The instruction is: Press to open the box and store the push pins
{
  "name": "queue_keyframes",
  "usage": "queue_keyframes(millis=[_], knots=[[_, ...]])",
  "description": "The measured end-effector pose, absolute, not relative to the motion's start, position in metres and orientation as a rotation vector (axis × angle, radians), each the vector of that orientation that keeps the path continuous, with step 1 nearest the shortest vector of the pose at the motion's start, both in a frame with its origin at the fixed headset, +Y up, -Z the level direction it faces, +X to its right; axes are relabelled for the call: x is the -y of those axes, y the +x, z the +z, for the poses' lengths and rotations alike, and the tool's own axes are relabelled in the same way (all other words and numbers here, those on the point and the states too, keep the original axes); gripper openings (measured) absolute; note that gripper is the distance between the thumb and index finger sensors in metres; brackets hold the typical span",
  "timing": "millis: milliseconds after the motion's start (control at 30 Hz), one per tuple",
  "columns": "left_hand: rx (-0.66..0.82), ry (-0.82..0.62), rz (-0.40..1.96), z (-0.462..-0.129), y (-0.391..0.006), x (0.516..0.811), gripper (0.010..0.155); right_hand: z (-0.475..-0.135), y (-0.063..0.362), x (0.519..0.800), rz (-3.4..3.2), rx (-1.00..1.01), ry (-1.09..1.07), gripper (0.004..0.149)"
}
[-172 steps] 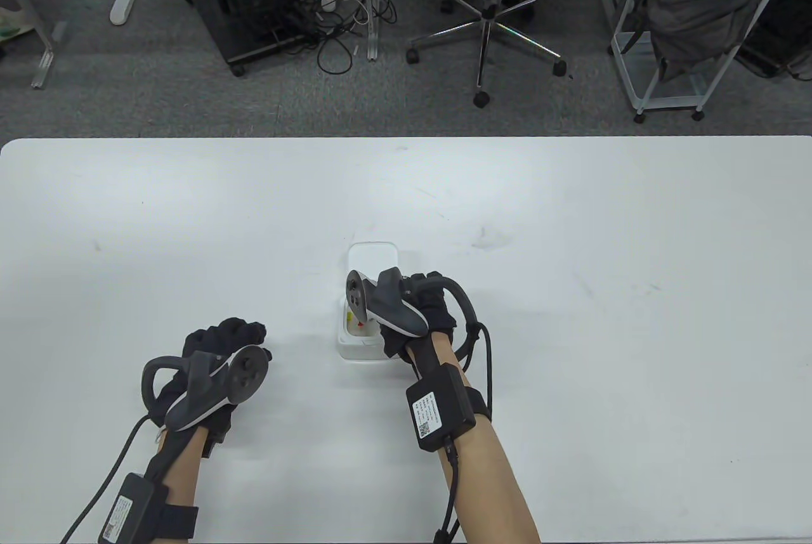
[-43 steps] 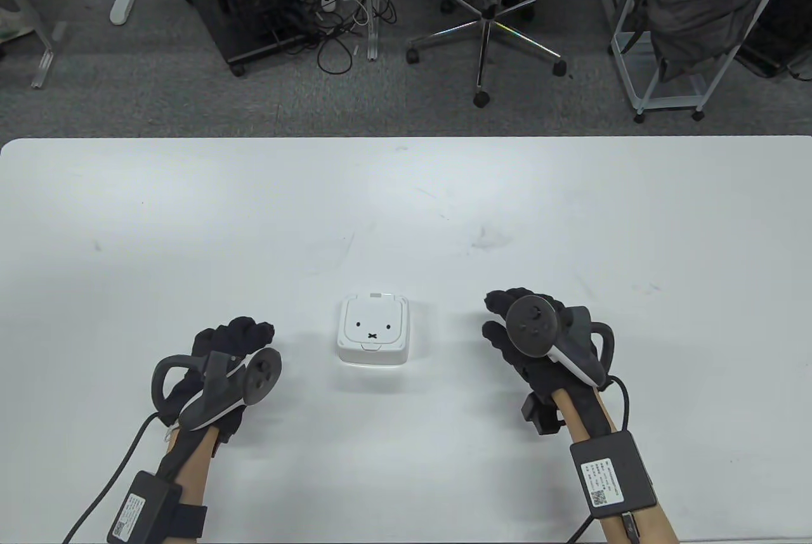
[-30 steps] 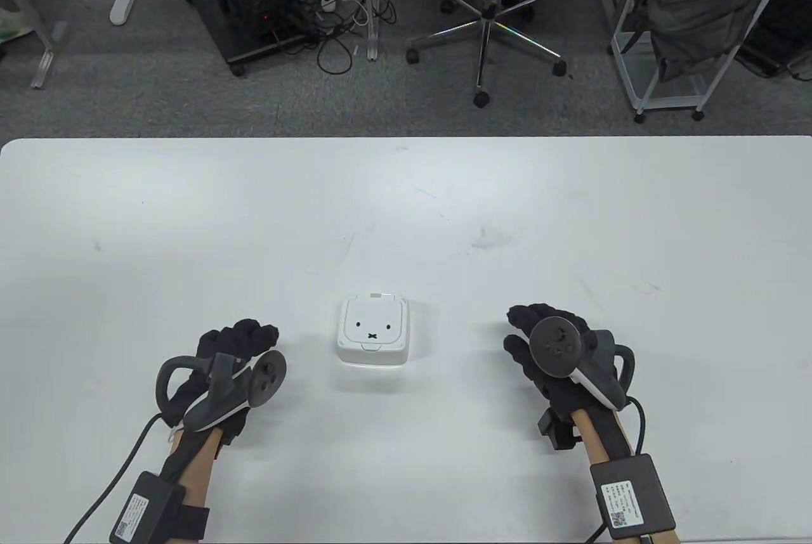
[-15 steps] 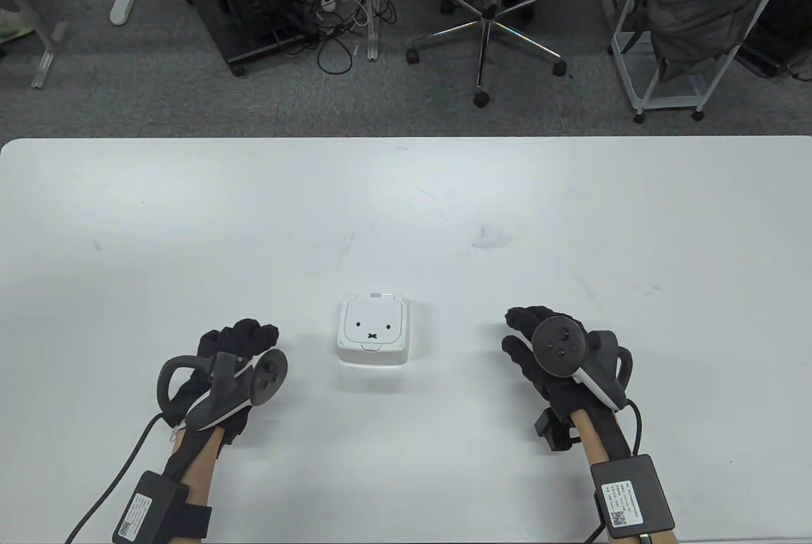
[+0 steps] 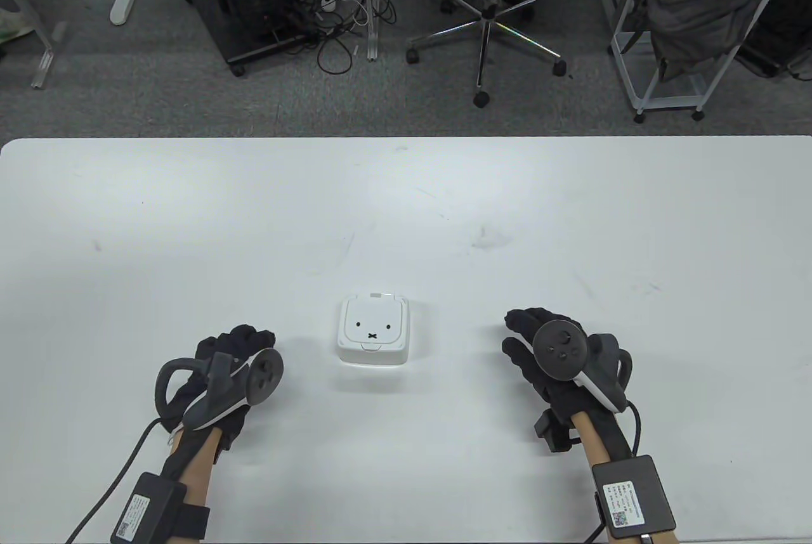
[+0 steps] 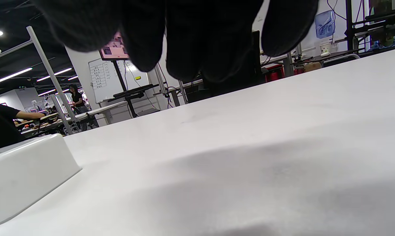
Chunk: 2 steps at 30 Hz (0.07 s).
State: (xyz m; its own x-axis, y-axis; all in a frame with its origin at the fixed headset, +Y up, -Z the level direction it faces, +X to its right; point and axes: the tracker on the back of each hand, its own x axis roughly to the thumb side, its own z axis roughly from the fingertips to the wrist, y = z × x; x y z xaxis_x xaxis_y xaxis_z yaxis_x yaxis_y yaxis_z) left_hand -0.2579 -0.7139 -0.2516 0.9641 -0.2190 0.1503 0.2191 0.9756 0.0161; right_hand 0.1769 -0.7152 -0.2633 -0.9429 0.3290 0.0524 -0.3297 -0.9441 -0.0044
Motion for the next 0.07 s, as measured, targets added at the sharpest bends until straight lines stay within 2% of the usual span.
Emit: queue_keyframes(millis=[67], knots=[[0.152, -0.002, -0.224, -0.2514, -0.2582, 0.714, 0.051, -0.263, 0.1769, 0.7154, 2.806, 0.016, 0.076, 0.053]])
